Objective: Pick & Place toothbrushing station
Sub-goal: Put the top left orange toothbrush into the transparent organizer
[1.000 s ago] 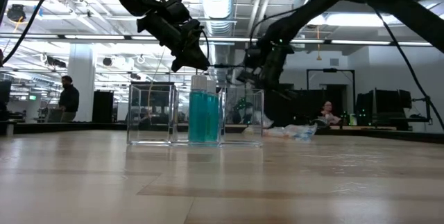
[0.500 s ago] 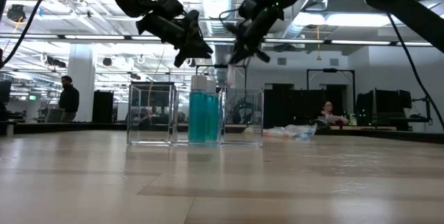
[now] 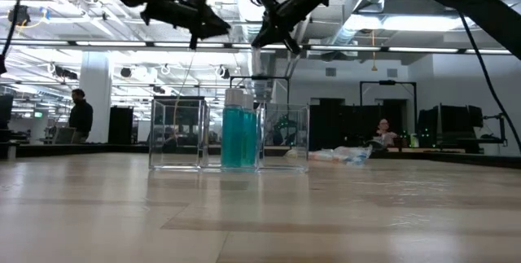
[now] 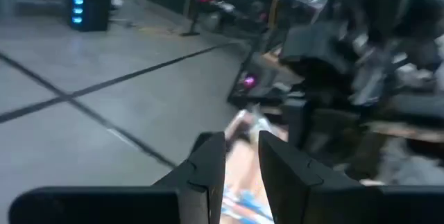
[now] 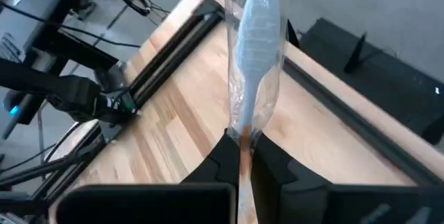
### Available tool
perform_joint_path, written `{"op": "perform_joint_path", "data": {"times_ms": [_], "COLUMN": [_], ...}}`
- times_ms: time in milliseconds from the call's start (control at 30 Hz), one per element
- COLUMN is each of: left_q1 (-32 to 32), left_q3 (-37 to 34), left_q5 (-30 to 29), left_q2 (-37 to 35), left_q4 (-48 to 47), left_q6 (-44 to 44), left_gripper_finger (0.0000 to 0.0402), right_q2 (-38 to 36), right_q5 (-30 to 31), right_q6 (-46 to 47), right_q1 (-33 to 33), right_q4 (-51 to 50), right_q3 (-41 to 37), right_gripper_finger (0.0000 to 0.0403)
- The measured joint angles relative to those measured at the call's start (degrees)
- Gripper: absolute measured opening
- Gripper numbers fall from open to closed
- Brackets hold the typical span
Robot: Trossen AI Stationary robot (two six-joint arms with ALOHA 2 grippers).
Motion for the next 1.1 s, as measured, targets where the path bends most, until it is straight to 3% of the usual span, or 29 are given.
{"op": "perform_joint_path", "data": {"times_ms": [167, 333, 700, 1100], "left_q1": [2.41, 2.35, 2.63, 2.13], "left_q3": [0.00, 0.00, 0.04, 0.04], "left_q5": [11.90, 19.78, 22.24, 23.20], "left_q2": [-1.05, -1.21, -1.93, -1.82], "left_q4": [0.16, 2.32, 12.25, 13.09], "left_q6": [-3.79, -6.59, -13.81, -16.51], "left_gripper_finger": [0.0082, 0.0082, 0.0082, 0.0082], "right_q2": [-0.09, -0.11, -0.13, -0.13], "right_q5": [-4.63, -9.74, -10.19, -11.70], "right_q6": [0.10, 0.29, 0.49, 0.77], "right_q1": [1.06, 2.33, 3.18, 4.88], "right_q4": [5.60, 13.01, 15.16, 20.45], "right_q3": [0.00, 0.00, 0.00, 0.00], "right_gripper_finger": [0.0006, 0.0005, 0.0005, 0.0005]}}
